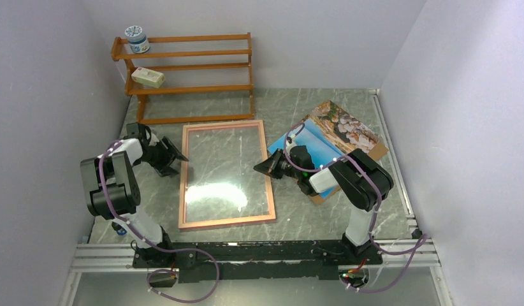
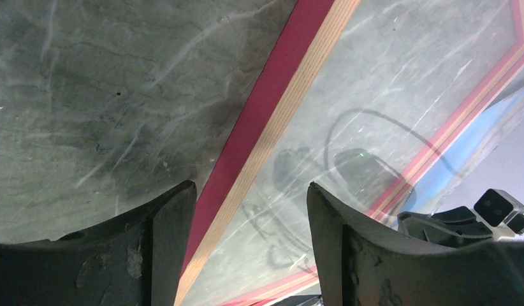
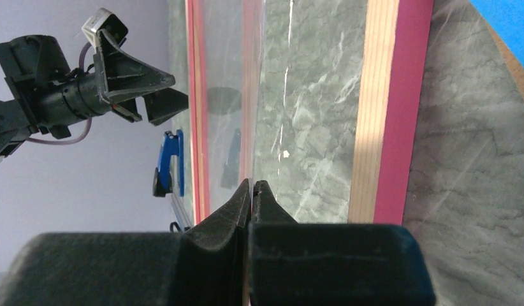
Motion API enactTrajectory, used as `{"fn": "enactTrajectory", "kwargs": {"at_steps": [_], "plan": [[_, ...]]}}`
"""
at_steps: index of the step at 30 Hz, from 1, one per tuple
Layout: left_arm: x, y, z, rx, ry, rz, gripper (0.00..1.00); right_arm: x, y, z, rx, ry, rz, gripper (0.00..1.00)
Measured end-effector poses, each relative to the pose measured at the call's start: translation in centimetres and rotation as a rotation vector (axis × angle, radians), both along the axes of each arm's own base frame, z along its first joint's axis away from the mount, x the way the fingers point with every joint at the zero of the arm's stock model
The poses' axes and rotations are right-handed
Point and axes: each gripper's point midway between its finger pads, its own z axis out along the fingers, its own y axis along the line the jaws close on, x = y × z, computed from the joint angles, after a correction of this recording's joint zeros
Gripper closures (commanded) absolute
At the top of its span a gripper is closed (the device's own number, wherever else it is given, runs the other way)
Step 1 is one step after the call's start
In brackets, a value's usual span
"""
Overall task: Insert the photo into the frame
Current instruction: Place the photo frame item in the photo frame.
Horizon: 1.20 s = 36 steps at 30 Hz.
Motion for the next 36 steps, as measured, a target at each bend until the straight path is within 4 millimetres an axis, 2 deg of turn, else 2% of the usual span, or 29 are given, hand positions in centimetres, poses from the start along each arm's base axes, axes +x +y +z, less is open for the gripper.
{"fn": "enactTrajectory", "kwargs": {"at_steps": [6, 13, 23, 25, 30, 36], "plan": [[-0.1, -0.2, -0.1, -0.006, 0.001, -0.001, 0.40, -0.1, 0.0, -0.2, -0.004, 0.014, -0.002, 1.00], [-0.3, -0.5, -0.3, -0.004, 0.009, -0.010, 0.44, -0.7, 0.0, -0.9, -0.001, 0.060, -0.009, 1.00], [-0.4, -0.5, -0.8, 0.004, 0.023, -0.012, 0.43, -0.6, 0.2, -1.8, -0.053, 0.090, 0.009, 0.85], [-0.4, -0.5, -0.8, 0.004, 0.023, -0.012, 0.42, -0.5, 0.2, -2.1, -0.077, 0.100, 0.019, 0.79], [-0.4, -0.5, -0.8, 0.009, 0.026, -0.012, 0.37, -0.3, 0.3, -2.5, -0.135, 0.128, 0.036, 0.53], [-0.9, -0.4, -0.9, 0.028, 0.051, -0.014, 0.28, 0.1, 0.6, -1.6, -0.203, 0.135, 0.052, 0.36]]}}
